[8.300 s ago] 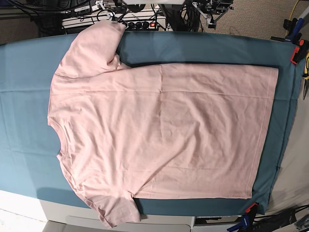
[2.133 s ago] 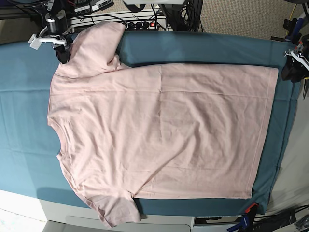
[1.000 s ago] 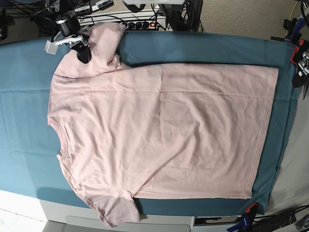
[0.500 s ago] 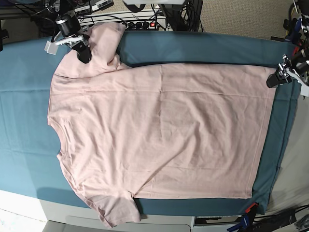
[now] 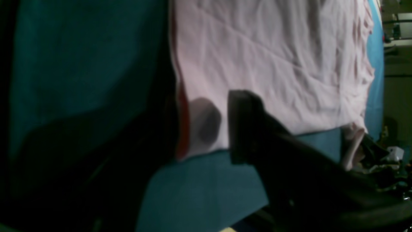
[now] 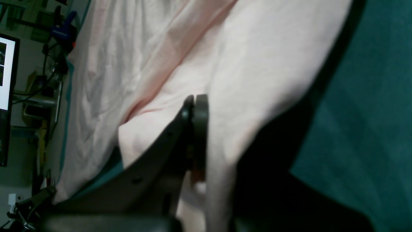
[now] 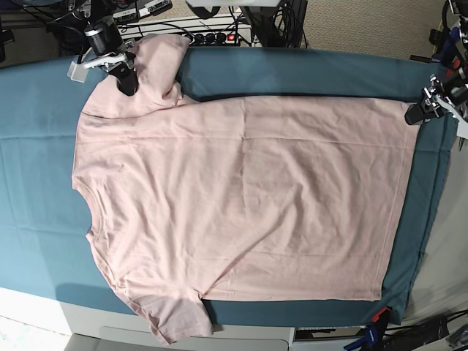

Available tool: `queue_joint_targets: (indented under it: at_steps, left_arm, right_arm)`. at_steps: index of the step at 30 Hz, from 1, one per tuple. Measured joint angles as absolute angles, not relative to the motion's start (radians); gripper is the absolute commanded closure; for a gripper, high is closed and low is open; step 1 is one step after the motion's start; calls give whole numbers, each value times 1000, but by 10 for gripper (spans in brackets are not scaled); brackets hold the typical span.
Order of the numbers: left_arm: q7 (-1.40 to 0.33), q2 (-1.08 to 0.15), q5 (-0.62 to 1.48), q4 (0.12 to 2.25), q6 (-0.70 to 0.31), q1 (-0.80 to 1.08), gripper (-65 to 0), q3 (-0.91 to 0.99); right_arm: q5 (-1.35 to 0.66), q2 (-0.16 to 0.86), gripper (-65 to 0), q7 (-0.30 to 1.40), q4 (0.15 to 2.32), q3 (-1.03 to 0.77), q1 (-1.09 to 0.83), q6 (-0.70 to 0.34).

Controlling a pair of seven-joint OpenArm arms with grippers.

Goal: Fold the T-shirt properly
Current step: 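Grasp the shirt's shoulder corners with both grippers, then pull both shoulder corners away from the hem to straighten the shirt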

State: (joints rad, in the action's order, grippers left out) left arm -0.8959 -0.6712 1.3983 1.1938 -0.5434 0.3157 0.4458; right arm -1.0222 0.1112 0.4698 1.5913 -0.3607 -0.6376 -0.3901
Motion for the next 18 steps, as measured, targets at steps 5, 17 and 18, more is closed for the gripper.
queue_joint_targets:
  at_steps: [5, 17, 18]
  left_arm:
    - [-897, -673, 1396, 1193, -543, 316, 0, 446]
    - [-865, -681, 1389, 1238, -541, 373, 0, 453]
    - [-864, -682, 1389, 1249, -543, 381, 0, 453]
  right_arm:
    - [-1022, 111, 0, 469, 1592, -361, -638, -394]
    - [-905, 111, 0, 538, 1773, -387, -783, -411]
    - [-896, 112, 0, 548, 1791, -396, -796, -407]
